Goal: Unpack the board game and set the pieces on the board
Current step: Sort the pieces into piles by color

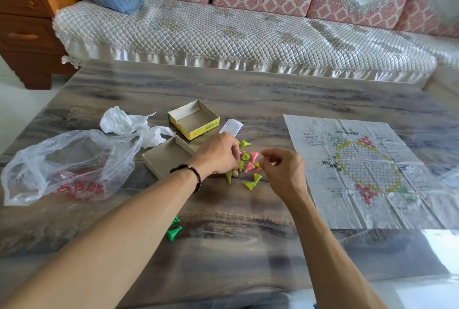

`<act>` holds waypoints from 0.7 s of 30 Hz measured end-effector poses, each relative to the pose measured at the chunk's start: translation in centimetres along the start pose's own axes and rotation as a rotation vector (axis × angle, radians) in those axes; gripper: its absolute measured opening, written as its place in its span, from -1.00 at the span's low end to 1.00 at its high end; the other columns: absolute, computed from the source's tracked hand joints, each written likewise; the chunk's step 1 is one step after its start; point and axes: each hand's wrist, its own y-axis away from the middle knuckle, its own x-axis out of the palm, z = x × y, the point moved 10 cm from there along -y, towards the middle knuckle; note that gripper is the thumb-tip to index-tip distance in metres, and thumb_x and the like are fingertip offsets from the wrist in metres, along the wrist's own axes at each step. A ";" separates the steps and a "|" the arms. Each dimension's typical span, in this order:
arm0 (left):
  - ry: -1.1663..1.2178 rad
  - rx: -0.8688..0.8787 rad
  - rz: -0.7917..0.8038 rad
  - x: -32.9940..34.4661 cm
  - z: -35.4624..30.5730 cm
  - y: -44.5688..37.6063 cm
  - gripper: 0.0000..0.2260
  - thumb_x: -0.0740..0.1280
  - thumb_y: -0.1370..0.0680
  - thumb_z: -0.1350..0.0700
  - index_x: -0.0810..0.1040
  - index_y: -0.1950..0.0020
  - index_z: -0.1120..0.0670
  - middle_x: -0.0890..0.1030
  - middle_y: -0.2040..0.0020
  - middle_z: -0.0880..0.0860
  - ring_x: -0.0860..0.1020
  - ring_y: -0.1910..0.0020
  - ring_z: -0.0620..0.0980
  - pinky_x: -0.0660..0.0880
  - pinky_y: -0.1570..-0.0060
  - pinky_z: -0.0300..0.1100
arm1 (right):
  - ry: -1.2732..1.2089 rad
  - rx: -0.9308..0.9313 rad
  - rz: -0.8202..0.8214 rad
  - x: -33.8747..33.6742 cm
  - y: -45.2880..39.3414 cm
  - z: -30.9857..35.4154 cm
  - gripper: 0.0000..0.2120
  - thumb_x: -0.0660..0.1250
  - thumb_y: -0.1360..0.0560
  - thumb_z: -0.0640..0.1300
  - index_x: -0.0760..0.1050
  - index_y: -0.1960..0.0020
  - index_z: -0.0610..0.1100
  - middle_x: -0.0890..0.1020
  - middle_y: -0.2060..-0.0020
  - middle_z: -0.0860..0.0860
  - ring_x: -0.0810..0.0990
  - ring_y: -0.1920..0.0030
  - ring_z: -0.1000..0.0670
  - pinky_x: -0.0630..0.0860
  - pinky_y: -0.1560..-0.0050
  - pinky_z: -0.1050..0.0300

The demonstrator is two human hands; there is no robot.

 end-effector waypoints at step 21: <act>0.254 0.246 0.052 6.7 -6.0 10.7 -0.86 0.51 -0.40 0.19 0.67 0.07 0.03 0.63 0.25 -0.09 0.47 0.37 -0.26 0.39 0.30 -0.41 | 0.130 0.055 0.116 -4.0 9.3 -5.4 -0.93 0.48 -0.40 -0.12 0.68 0.12 -0.07 0.60 0.18 0.06 0.52 0.29 0.21 0.36 0.27 0.46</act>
